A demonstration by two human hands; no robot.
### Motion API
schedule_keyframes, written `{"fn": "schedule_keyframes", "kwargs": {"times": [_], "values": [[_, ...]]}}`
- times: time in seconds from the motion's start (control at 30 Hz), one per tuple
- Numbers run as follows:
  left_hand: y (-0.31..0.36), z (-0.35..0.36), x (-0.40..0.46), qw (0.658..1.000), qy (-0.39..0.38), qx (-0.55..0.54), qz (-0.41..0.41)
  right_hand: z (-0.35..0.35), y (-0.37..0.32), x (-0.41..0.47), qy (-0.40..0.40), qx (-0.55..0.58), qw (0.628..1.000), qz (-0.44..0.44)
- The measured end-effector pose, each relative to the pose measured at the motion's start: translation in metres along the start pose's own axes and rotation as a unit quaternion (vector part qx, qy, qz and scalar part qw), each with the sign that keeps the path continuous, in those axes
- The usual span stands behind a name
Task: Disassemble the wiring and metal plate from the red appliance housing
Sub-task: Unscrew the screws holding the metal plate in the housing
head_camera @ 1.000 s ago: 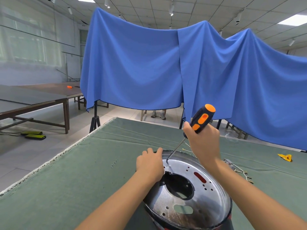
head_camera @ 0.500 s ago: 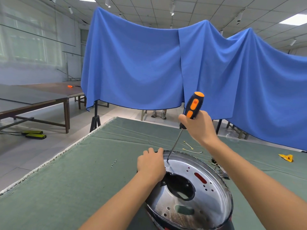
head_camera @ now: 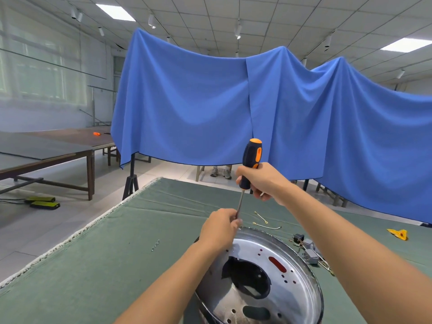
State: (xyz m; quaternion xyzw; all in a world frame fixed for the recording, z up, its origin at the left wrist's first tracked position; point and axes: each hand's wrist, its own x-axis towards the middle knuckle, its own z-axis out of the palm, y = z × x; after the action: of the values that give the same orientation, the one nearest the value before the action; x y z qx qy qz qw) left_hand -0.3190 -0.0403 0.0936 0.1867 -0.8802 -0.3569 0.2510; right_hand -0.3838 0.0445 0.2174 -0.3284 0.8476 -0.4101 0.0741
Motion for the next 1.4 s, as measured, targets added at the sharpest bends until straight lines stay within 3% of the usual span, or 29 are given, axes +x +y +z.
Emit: {"fn": "schedule_keyframes", "kwargs": {"times": [0.1, 0.2, 0.43, 0.53, 0.7, 0.77, 0.83, 0.97, 1.03, 1.2, 1.27, 1.33, 1.4], "values": [[-0.007, 0.004, 0.005, 0.999, 0.047, 0.009, 0.01, -0.007, -0.01, -0.003, 0.116, -0.026, 0.993, -0.004], [-0.011, 0.007, 0.007, 0.998, 0.062, 0.014, 0.026, -0.016, -0.025, -0.006, 0.223, -0.149, 0.963, -0.035], [-0.014, 0.005, 0.003, 0.987, 0.085, 0.117, 0.065, -0.011, -0.068, -0.003, 0.17, -0.371, 0.913, -0.018], [-0.016, 0.005, 0.001, 0.988, 0.09, 0.111, 0.057, -0.009, -0.078, 0.004, 0.157, -0.417, 0.895, -0.022], [-0.022, 0.012, 0.001, 0.985, 0.016, 0.173, -0.006, -0.03, -0.098, -0.002, -0.068, -0.383, 0.921, 0.029], [-0.022, 0.015, 0.002, 0.975, -0.006, 0.222, -0.014, -0.038, -0.103, -0.005, -0.105, -0.38, 0.917, 0.059], [-0.022, 0.016, 0.002, 0.97, -0.012, 0.24, -0.019, -0.035, -0.101, -0.009, -0.088, -0.413, 0.904, 0.058], [-0.024, 0.015, 0.002, 0.971, -0.014, 0.236, -0.026, -0.018, -0.087, -0.009, 0.07, -0.577, 0.812, -0.039], [-0.026, 0.016, 0.002, 0.971, -0.015, 0.236, -0.026, -0.018, -0.087, -0.006, 0.06, -0.562, 0.822, -0.076], [-0.029, 0.017, 0.005, 0.969, -0.017, 0.245, -0.034, -0.024, -0.093, -0.01, -0.09, -0.401, 0.905, -0.111], [-0.029, 0.017, 0.006, 0.968, -0.02, 0.247, -0.031, -0.019, -0.085, -0.009, -0.039, -0.444, 0.887, -0.118], [-0.029, 0.017, 0.005, 0.968, -0.025, 0.247, -0.026, -0.015, -0.081, -0.009, 0.06, -0.541, 0.832, -0.106], [-0.029, 0.016, 0.004, 0.969, -0.024, 0.246, -0.024, -0.014, -0.082, -0.01, 0.09, -0.578, 0.804, -0.107]]}}
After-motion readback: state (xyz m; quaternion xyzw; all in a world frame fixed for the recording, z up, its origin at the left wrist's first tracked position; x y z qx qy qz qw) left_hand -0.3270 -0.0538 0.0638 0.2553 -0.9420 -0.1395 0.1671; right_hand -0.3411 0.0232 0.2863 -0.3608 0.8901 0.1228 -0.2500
